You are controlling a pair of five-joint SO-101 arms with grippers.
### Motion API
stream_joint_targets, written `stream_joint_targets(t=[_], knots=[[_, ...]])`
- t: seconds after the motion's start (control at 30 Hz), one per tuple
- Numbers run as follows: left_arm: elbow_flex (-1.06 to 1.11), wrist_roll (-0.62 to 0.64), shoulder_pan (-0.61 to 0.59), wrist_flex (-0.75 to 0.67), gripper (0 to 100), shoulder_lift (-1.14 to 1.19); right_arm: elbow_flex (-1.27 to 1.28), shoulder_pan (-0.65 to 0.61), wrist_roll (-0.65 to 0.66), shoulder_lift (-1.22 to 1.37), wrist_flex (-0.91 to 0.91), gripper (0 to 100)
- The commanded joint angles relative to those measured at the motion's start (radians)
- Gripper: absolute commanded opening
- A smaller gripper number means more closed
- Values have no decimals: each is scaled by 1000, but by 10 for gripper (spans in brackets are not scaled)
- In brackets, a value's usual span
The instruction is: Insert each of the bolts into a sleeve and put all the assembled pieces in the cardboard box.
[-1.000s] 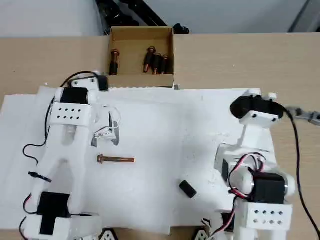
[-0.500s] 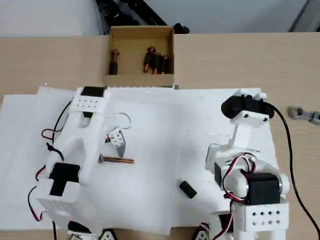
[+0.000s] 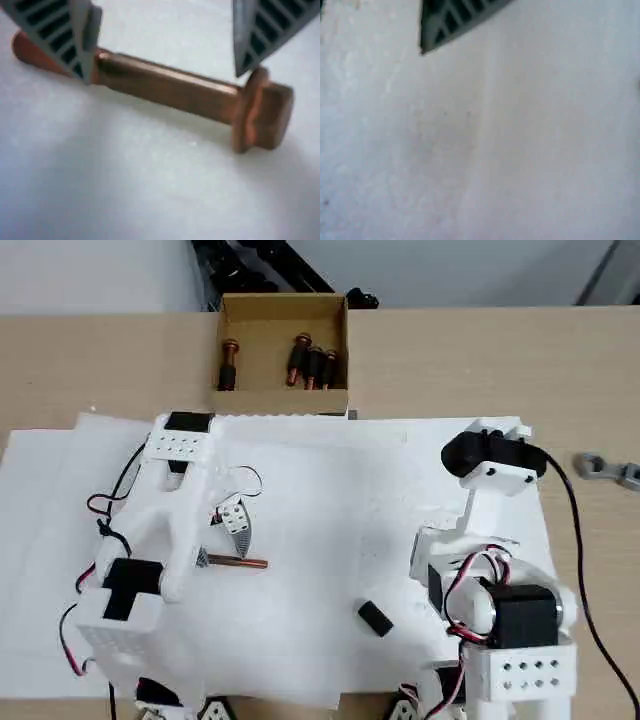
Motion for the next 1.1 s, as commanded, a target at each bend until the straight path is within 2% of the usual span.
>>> stream_joint_targets(t=[0.0, 0.23, 0.47, 0.57, 0.63, 0.73, 0.8, 0.97, 1.07], knots=[[10, -15, -9, -61, 180, 95, -3, -8, -9, -2, -19, 125], [13, -69, -18, -210, 101, 224, -3, -7, -9, -2, -19, 125], [-5, -135, -20, -210, 94, 239, -3, -7, -9, -1, -19, 125], [-101, -169, -23, -137, 95, 238, -3, -7, -9, -1, -19, 125], [-200, -292, -26, -68, 95, 238, -3, -7, -9, -1, -19, 125], [-360, -560, -21, 40, 95, 238, -3, -7, -9, -1, -19, 125], [-406, -746, -28, 35, 95, 236, -3, -5, -9, -1, -19, 125], [-374, -1152, -52, 37, 95, 127, -3, -5, -9, -1, -16, 125], [-297, -1343, -55, 37, 95, 25, -3, -5, -9, -1, -15, 125]])
